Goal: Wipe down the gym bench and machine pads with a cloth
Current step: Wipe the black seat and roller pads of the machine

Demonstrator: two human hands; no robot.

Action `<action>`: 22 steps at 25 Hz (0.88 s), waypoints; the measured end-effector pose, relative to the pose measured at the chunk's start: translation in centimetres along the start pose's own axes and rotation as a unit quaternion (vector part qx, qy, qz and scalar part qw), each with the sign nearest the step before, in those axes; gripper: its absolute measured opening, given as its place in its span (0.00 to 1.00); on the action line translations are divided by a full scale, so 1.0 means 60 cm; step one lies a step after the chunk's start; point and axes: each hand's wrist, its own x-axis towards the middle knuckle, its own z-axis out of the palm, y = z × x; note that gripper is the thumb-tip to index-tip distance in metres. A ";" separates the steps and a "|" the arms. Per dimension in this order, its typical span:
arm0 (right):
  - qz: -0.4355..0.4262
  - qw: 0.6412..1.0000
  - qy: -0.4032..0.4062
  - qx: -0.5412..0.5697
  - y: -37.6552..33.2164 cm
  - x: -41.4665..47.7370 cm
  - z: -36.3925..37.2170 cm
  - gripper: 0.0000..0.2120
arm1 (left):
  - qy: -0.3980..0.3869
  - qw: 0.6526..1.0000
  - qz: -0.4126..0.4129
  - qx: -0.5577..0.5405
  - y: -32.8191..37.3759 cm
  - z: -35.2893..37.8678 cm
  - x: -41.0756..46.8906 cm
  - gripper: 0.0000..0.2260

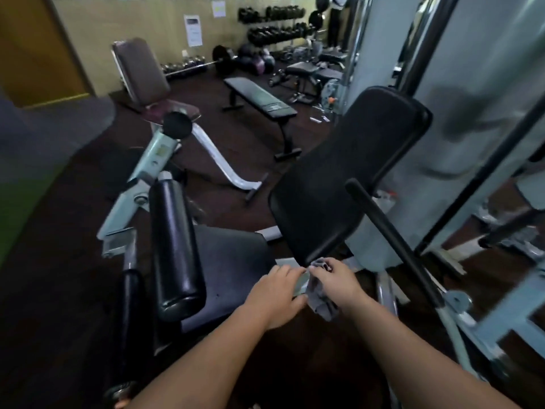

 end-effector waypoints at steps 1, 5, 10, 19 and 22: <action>0.007 1.000 -0.009 -0.010 -0.006 0.033 0.023 0.06 | 0.004 1.000 -0.011 -0.026 -0.019 -0.002 0.013 0.26; 0.082 0.995 -0.062 -0.005 -0.038 0.112 0.098 0.12 | -0.021 0.993 -0.076 -0.084 -0.072 -0.003 0.049 0.25; 0.211 0.962 -0.134 0.109 -0.036 0.208 0.157 0.15 | 0.010 0.967 -0.190 -0.168 -0.129 0.032 0.090 0.24; 0.100 0.959 -0.254 -0.072 0.086 0.375 0.261 0.08 | 0.097 0.869 -0.416 -0.251 -0.225 0.184 0.162 0.10; 0.042 0.957 -0.220 -0.186 0.114 0.453 0.298 0.03 | 0.121 0.845 -0.460 -0.245 -0.272 0.237 0.193 0.13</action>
